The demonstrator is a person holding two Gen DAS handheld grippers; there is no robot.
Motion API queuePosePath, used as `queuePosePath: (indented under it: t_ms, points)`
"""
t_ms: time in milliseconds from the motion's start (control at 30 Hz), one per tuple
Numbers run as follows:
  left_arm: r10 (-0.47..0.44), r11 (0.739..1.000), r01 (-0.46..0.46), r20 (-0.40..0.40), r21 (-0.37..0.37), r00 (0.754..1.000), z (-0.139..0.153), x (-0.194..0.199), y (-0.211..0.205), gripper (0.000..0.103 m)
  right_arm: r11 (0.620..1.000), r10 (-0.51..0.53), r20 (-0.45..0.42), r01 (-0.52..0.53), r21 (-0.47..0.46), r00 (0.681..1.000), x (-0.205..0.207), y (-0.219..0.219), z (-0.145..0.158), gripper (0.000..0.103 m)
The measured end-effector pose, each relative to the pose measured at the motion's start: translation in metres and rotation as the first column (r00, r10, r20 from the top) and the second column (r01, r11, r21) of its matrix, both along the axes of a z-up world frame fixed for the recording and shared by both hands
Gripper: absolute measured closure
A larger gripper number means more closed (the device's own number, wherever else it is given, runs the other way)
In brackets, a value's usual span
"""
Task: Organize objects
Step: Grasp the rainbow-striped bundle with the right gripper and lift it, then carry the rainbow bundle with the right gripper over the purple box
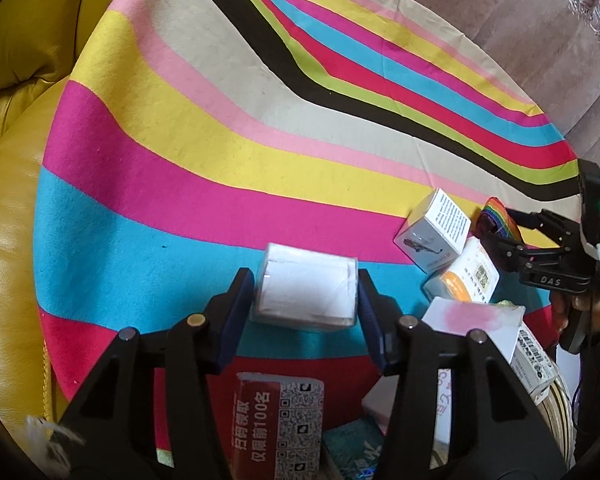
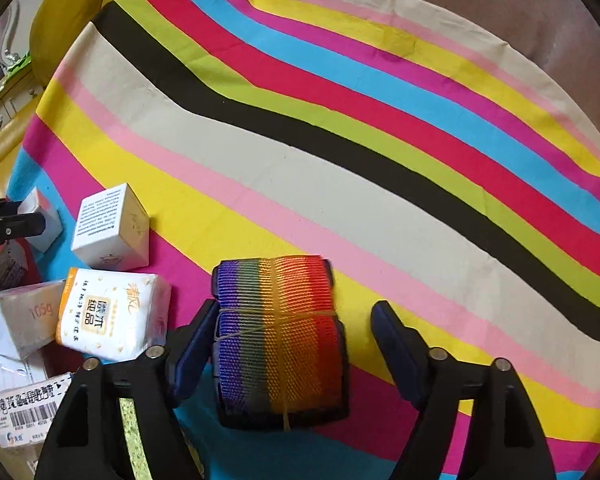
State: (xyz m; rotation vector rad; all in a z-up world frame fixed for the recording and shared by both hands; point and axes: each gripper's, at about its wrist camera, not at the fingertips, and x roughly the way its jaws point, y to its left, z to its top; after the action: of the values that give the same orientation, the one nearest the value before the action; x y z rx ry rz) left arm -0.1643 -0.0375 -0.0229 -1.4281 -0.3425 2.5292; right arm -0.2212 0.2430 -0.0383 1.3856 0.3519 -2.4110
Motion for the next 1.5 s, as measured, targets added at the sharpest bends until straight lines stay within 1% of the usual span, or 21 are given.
queuePosePath:
  t_ms: [33, 67, 100, 267, 467, 700, 900, 1100, 1267, 1500]
  points:
    - [0.002, 1.0, -0.002, -0.001, 0.003, 1.0, 0.0, 0.0, -0.001, 0.048, 1.0, -0.001, 0.008, 0.001, -0.001, 1.0, 0.0, -0.001, -0.002, 0.037]
    - [0.005, 1.0, -0.005, -0.002, 0.006, 1.0, 0.0, 0.0, -0.001, 0.048, 1.0, -0.003, 0.014, 0.003, -0.002, 1.0, 0.001, -0.002, -0.004, 0.04]
    - [0.011, 1.0, -0.011, -0.004, 0.009, 1.0, 0.0, -0.001, -0.002, 0.048, 1.0, -0.017, 0.002, 0.017, -0.001, 1.0, 0.003, -0.003, -0.004, 0.04]
    - [0.038, 0.999, -0.037, -0.014, 0.018, 0.999, 0.001, 0.002, -0.008, 0.048, 0.995, -0.09, -0.006, 0.089, -0.036, 0.996, 0.01, 0.006, -0.002, 0.04]
    - [0.072, 0.997, -0.072, -0.053, 0.003, 0.996, 0.01, 0.008, -0.012, 0.048, 0.976, -0.203, -0.004, 0.202, -0.077, 0.979, 0.026, 0.026, 0.004, 0.04]
    - [0.121, 0.993, -0.122, -0.115, -0.006, 0.986, 0.028, 0.024, -0.017, 0.048, 0.951, -0.287, -0.037, 0.281, -0.127, 0.957, 0.059, 0.052, 0.029, 0.04]
    - [0.149, 0.989, -0.148, -0.138, 0.022, 0.979, 0.039, 0.045, -0.019, 0.048, 0.931, -0.334, -0.022, 0.326, -0.167, 0.942, 0.093, 0.061, 0.039, 0.04]
    - [0.138, 0.99, -0.133, -0.16, 0.039, 0.978, 0.05, 0.065, -0.01, 0.048, 0.918, -0.353, -0.023, 0.341, -0.202, 0.936, 0.129, 0.062, 0.048, 0.04]
    - [0.109, 0.994, -0.101, -0.175, 0.051, 0.979, 0.058, 0.082, 0.005, 0.048, 0.91, -0.363, -0.013, 0.352, -0.22, 0.932, 0.154, 0.061, 0.052, 0.04]
    - [0.054, 0.998, -0.044, -0.185, 0.055, 0.981, 0.067, 0.106, 0.03, 0.048, 0.906, -0.375, -0.027, 0.36, -0.223, 0.926, 0.185, 0.065, 0.057, 0.04]
